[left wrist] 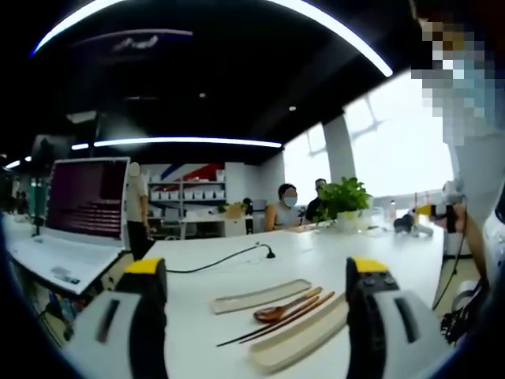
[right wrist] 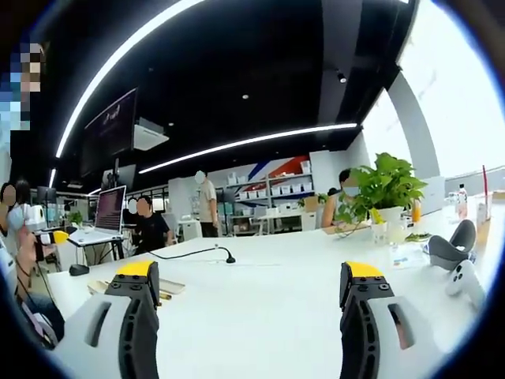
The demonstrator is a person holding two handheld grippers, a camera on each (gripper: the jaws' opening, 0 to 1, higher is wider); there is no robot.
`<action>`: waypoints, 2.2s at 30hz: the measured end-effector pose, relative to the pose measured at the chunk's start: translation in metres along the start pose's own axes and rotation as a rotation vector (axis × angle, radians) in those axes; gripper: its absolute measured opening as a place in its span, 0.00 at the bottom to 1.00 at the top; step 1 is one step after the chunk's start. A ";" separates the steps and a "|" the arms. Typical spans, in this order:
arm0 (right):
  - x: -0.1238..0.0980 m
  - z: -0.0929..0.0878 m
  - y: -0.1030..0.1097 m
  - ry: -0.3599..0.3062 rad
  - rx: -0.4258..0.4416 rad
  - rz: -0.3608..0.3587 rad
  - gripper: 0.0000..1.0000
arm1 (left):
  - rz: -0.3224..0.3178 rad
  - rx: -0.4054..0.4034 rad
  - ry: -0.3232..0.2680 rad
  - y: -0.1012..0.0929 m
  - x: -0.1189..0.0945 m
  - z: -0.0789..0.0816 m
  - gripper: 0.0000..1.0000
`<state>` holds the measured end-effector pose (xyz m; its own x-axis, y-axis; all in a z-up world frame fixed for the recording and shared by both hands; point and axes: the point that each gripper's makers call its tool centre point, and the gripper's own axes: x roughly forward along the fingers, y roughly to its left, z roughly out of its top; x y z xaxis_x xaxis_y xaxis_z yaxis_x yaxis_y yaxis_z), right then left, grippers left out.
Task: Arrange the utensils inside the cutlery case until each visible utensil rests in its matching compartment.
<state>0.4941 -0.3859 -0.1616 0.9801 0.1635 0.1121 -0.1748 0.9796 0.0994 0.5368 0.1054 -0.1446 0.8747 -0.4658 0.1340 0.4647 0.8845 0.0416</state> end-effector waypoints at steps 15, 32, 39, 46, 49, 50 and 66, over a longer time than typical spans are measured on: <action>0.001 -0.001 0.006 0.024 -0.026 0.012 0.99 | -0.023 -0.025 0.002 -0.007 0.005 -0.007 1.00; 0.017 0.001 0.032 0.066 0.013 0.117 0.99 | 0.000 -0.083 0.030 -0.004 0.012 -0.018 0.97; 0.030 0.004 0.031 0.069 -0.033 0.132 0.99 | 0.055 -0.080 0.112 0.011 0.014 -0.035 0.84; 0.048 0.007 0.038 0.084 -0.070 0.159 0.99 | 0.046 -0.102 0.084 0.014 0.016 -0.027 0.81; 0.056 0.009 0.045 0.107 -0.102 0.177 0.99 | 0.017 -0.103 0.065 0.009 0.020 -0.020 0.78; 0.058 0.011 0.047 0.103 -0.104 0.187 0.99 | -0.026 -0.100 0.075 0.005 0.024 -0.019 0.74; 0.098 0.007 0.101 0.180 -0.157 0.400 0.93 | -0.161 0.090 0.210 -0.013 0.059 -0.018 0.64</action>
<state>0.5719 -0.2713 -0.1339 0.8415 0.5365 -0.0632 -0.5400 0.8388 -0.0691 0.5851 0.0659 -0.1551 0.8043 -0.5876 -0.0889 0.5942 0.7930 0.1347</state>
